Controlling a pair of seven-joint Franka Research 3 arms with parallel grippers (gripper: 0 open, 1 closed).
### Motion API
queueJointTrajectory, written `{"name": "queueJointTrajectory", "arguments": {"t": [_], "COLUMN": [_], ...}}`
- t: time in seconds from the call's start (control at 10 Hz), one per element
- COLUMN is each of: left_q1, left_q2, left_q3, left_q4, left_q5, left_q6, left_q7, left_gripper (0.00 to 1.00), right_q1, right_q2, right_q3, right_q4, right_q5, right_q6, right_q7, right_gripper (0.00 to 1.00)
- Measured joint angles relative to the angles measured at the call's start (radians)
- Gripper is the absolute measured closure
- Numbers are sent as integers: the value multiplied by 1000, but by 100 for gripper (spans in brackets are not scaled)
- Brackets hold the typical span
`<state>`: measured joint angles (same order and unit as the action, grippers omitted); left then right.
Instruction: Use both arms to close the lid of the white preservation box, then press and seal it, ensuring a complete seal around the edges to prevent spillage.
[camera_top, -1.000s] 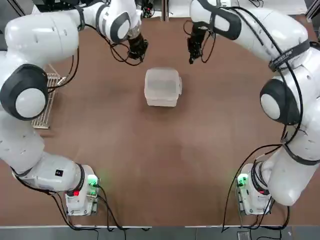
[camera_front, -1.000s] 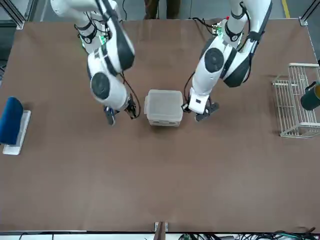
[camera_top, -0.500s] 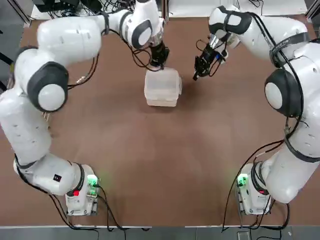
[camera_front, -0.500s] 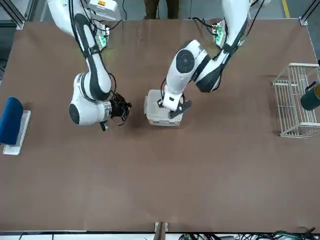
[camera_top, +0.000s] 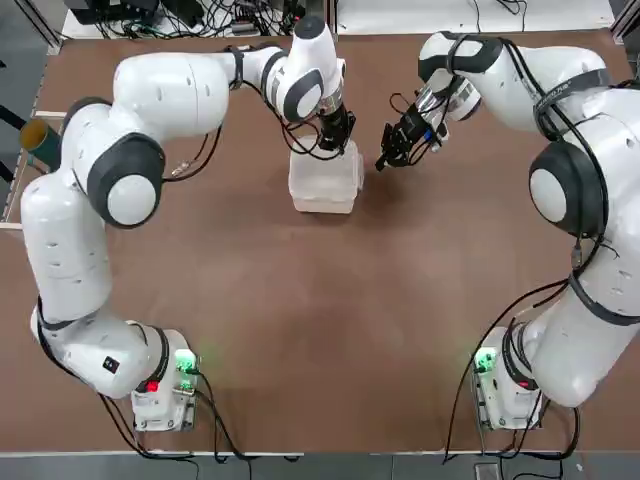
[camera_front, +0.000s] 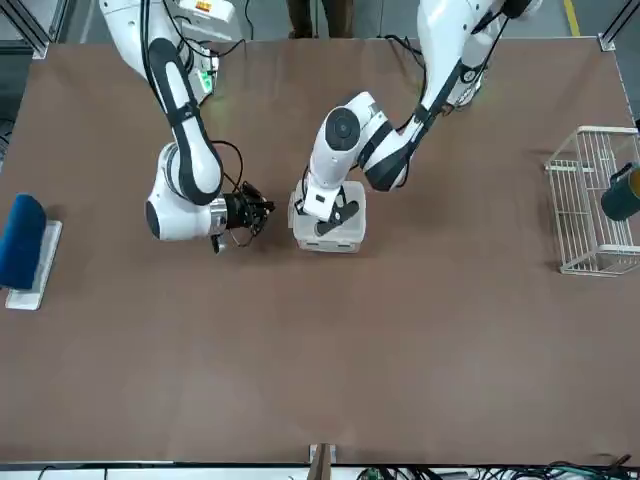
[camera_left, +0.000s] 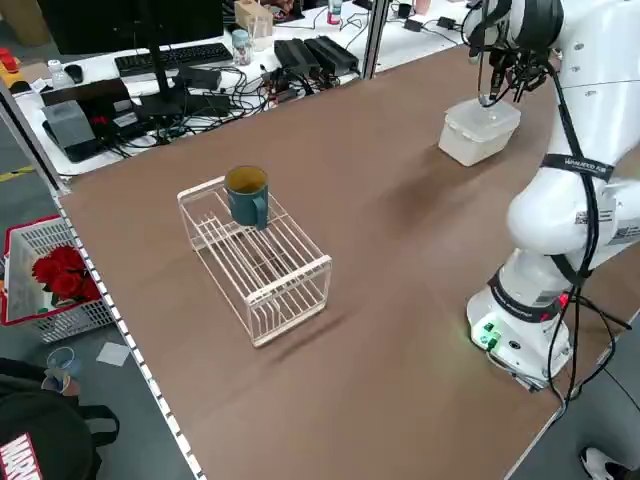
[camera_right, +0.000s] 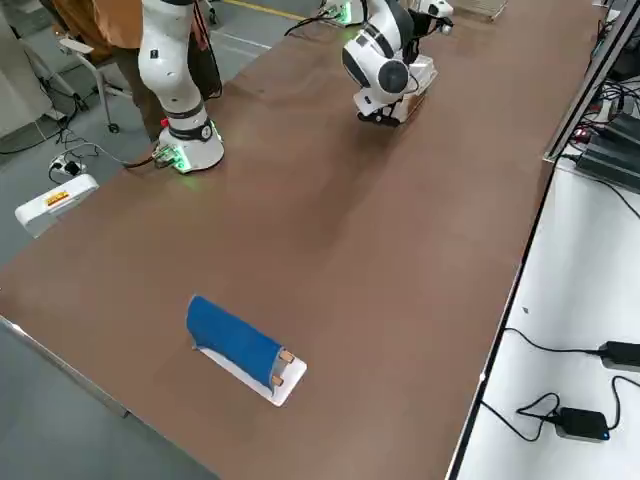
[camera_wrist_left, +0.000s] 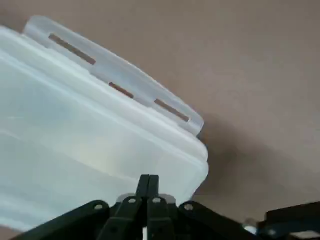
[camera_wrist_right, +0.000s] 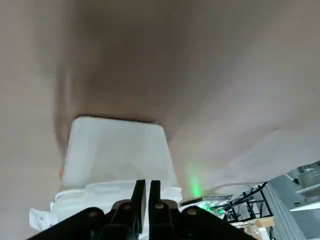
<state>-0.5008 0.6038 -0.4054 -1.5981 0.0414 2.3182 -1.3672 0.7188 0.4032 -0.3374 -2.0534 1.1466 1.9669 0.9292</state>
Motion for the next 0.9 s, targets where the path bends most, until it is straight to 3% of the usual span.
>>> {"name": "queueJointTrajectory", "arguments": {"t": [0.5, 0.9], "left_q1": [-30, -32], "left_q2": [32, 36], "left_q3": [13, 12], "left_q4": [33, 38], "left_q5": [92, 103], "left_q6": [10, 11], "left_q7": [-96, -99], "left_gripper": [99, 99], "right_q1": [59, 72], "right_q2": [0, 1], "right_q3": [2, 2], "right_q4": [-12, -22], "right_q5": [72, 74], "right_q6": [83, 104], "right_q7": [-7, -50], "right_gripper": [97, 97]}}
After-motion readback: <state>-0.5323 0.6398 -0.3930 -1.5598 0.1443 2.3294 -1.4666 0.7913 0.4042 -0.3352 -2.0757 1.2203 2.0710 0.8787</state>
